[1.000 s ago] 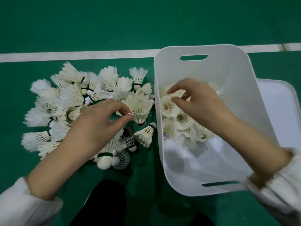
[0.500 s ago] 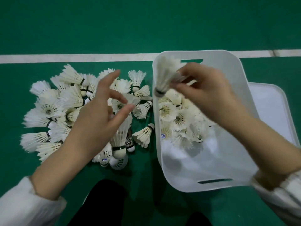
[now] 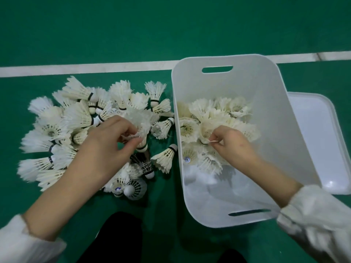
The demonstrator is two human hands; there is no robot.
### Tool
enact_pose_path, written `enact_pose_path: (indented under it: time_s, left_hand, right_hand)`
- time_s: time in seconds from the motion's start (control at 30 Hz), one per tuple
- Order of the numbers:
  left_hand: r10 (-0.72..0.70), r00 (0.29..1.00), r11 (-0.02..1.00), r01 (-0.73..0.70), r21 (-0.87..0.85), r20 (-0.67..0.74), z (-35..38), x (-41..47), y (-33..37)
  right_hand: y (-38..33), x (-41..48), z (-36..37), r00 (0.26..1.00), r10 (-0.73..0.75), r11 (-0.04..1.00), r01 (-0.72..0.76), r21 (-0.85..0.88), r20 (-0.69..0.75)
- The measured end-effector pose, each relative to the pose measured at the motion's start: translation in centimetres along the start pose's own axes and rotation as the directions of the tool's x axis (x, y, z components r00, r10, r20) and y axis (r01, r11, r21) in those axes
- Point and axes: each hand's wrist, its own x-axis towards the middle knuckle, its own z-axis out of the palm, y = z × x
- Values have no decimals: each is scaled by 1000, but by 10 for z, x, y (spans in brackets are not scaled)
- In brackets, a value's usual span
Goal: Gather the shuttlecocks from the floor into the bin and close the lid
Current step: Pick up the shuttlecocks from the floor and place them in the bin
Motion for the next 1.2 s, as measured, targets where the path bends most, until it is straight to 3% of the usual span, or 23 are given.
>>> enact_pose_path:
  time_s: [0.23, 0.37, 0.5, 0.57, 0.67, 0.77, 0.97, 1.07, 1.2]
  left_hand:
    - [183, 983, 976, -184, 113, 18, 5, 1, 3]
    - [177, 984, 982, -177, 61, 11, 4, 0, 10]
    - [197, 980, 980, -197, 13, -6, 0, -3, 15]
    - [210, 977, 976, -211, -45, -31, -3, -5, 21]
    - [266, 962, 954, -273, -124, -64, -7, -5, 37]
    - [277, 960, 943, -281, -180, -46, -10, -4, 49]
    - [46, 998, 987, -51, -155, -40, -4, 7, 19]
    - [-51, 989, 999, 52, -5, 137, 14, 7, -11]
    - [-71, 947, 993, 39, 110, 313, 31, -5, -28]
  right_hand:
    - [-7, -3, -14, 997, -18, 993, 27, -111, 78]
    - [-28, -21, -39, 994, -91, 986, 81, -144, -62]
    - [-67, -36, -63, 947, -253, 955, 278, 105, -199]
    - [-90, -41, -67, 904, -406, 885, 426, 186, -137]
    - [-100, -36, -58, 860, -510, 856, 505, 107, 22]
    - [-88, -31, -54, 880, -474, 875, 474, 103, -21]
    - [-41, -40, -71, 915, -264, 885, 356, 301, -305]
    - [-19, -40, -60, 947, -176, 897, 267, 354, -268]
    - [-15, -40, -15, 957, -272, 938, 287, 193, -102]
